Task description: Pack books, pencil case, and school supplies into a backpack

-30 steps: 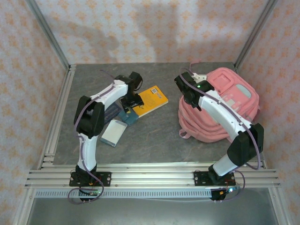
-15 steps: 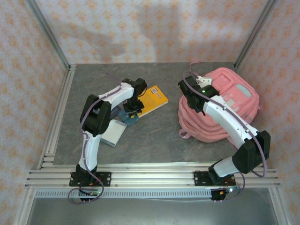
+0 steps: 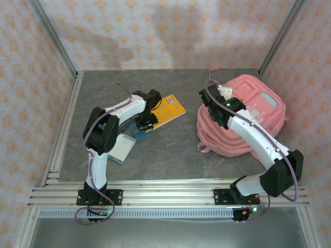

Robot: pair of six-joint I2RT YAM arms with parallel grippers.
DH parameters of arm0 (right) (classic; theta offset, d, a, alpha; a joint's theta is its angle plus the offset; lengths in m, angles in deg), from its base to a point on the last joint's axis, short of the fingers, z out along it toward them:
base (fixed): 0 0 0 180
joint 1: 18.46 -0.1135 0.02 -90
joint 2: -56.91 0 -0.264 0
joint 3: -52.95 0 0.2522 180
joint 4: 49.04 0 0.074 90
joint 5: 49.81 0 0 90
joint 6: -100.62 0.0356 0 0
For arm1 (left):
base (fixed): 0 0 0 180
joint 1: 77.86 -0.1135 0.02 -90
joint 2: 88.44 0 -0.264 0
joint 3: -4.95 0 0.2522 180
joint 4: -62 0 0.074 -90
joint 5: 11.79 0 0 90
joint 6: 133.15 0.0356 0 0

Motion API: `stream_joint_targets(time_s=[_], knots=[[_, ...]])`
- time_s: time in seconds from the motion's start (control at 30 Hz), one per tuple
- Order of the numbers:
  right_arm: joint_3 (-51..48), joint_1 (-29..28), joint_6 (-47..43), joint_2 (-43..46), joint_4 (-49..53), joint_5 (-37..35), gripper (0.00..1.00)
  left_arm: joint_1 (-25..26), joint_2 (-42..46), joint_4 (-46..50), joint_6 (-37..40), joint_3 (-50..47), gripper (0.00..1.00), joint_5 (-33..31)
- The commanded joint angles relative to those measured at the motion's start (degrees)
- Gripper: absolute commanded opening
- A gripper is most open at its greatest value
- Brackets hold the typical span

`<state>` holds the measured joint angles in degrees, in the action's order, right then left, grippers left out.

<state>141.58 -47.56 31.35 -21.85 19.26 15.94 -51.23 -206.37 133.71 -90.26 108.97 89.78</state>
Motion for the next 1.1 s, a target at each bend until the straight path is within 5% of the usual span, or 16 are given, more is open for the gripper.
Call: stream_joint_targets(time_s=[0.0,0.2,0.37,0.63,0.8,1.07], knots=[[-2.11,-0.25,-1.98,2.62,-4.96,11.40,0.42,3.53,3.92,2.92,2.15,-0.52,0.00,1.43],[-5.27,-0.25,-0.98,-0.10,-11.90,33.88,0.41,10.65,8.04,2.70,3.26,-3.77,0.00,5.34],[-6.63,-0.77,2.33,-6.39,-18.31,48.53,0.49,12.37,14.49,1.27,5.43,-7.29,0.00,6.30],[0.00,-5.88,3.61,-18.10,-23.32,50.83,0.49,-1.68,25.24,-0.45,7.97,-16.45,0.20,0.78],[5.58,-9.67,6.09,-26.27,-24.38,51.28,0.48,-9.00,19.69,-3.11,11.46,-16.62,0.33,-1.42],[8.50,-10.71,7.47,-31.88,-25.49,52.74,0.48,-12.41,8.81,-6.06,13.69,-12.19,0.44,-3.79]])
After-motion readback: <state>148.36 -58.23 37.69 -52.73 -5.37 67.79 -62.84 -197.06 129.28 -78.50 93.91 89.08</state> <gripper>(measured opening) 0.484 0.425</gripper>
